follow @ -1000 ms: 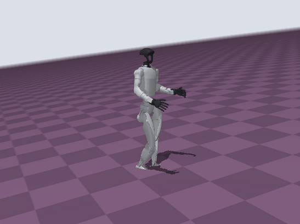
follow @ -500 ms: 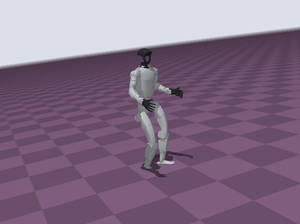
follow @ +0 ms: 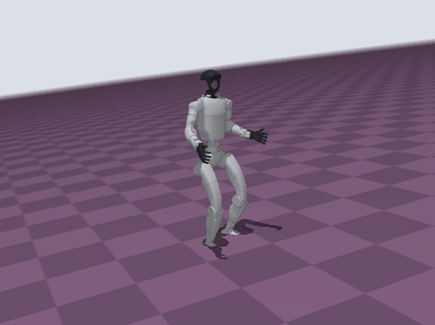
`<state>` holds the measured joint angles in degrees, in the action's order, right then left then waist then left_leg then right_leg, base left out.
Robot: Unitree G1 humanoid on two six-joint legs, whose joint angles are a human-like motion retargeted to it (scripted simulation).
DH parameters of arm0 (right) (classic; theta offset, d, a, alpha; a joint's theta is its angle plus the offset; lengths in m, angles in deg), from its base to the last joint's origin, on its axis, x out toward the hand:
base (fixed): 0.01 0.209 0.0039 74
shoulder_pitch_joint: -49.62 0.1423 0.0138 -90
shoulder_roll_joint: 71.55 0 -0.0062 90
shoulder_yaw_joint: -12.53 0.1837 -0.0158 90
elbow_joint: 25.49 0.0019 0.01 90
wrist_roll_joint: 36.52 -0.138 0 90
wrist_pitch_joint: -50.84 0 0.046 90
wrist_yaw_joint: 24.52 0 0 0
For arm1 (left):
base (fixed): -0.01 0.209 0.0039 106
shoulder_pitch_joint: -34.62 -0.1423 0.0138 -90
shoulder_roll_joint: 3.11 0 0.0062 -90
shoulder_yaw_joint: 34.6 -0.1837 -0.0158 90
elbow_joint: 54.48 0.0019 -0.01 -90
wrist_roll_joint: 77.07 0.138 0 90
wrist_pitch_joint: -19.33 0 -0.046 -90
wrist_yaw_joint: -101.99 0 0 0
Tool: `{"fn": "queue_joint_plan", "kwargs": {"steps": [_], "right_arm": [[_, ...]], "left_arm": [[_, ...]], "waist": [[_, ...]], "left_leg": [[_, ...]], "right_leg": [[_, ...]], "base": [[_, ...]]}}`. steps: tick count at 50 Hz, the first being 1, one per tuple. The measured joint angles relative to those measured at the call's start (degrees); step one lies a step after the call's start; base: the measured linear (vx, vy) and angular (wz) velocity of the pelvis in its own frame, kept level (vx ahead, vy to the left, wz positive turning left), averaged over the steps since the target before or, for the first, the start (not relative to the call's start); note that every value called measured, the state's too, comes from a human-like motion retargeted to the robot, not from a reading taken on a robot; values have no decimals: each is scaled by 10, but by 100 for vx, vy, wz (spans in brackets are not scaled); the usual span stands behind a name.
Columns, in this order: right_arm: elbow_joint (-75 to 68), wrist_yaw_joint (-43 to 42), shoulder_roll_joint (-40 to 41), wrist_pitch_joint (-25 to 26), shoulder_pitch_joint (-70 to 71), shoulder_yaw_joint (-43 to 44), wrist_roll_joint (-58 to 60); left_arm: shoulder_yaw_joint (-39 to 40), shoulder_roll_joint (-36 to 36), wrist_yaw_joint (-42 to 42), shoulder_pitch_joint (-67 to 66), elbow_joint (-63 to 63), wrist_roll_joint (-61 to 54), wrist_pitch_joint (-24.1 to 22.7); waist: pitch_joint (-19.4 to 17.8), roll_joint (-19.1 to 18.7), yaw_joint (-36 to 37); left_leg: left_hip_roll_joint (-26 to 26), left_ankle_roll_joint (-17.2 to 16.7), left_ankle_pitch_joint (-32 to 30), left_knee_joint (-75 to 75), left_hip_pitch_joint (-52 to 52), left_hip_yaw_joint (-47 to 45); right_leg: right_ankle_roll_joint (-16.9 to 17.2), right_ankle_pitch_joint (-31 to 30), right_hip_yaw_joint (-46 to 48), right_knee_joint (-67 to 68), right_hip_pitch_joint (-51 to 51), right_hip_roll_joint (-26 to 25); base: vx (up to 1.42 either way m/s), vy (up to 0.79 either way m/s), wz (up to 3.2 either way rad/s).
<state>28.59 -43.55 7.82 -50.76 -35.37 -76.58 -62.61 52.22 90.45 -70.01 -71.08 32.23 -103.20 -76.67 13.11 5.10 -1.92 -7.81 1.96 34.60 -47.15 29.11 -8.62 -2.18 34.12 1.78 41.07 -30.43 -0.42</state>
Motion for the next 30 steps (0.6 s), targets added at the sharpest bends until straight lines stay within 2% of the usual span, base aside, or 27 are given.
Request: {"fn": "queue_joint_plan", "kwargs": {"steps": [2,5,7,13,19,28,30], "right_arm": [[0,-9,-9,0,1,3,13],[2,-16,-18,-1,-10,3,34],[3,-23,-30,2,-3,3,59],[15,-25,-56,3,-15,-12,118],[27,-21,-70,4,-18,-30,171],[51,-14,-65,2,-28,-60,236],[57,-11,-57,2,-24,-67,253]], "left_arm": [[1,-1,11,4,3,5,-5],[1,-1,22,-1,3,15,-10],[-1,-1,34,12,10,24,-17],[-4,12,58,19,18,51,-30],[-4,30,88,40,34,82,-41],[2,50,118,42,43,120,-46],[8,57,121,44,43,123,-46]], "waist": [[10,6,-11],[8,3,-19],[19,13,-34],[12,20,-58],[17,37,-73],[14,93,-70],[3,95,-52]], "left_leg": [[32,5,-21,84,-31,-7],[41,5,-10,80,-30,-14],[84,13,-51,202,-73,-22],[122,14,-46,214,-69,-41],[160,23,-64,248,-62,-54],[205,50,-77,237,-39,-65],[202,57,-88,277,-66,-60]], "right_leg": [[6,-7,-9,-27,4,19],[13,0,-18,6,-12,30],[21,-3,-28,-13,-18,58],[37,15,-43,58,-61,91],[31,66,-21,127,-85,115],[30,111,-24,196,-40,118],[28,105,-23,162,-3,93]], "base": [[1,15,11],[-6,16,1],[0,18,24],[-12,16,4],[-13,13,-3],[-15,7,-11],[-11,4,-45]]}}
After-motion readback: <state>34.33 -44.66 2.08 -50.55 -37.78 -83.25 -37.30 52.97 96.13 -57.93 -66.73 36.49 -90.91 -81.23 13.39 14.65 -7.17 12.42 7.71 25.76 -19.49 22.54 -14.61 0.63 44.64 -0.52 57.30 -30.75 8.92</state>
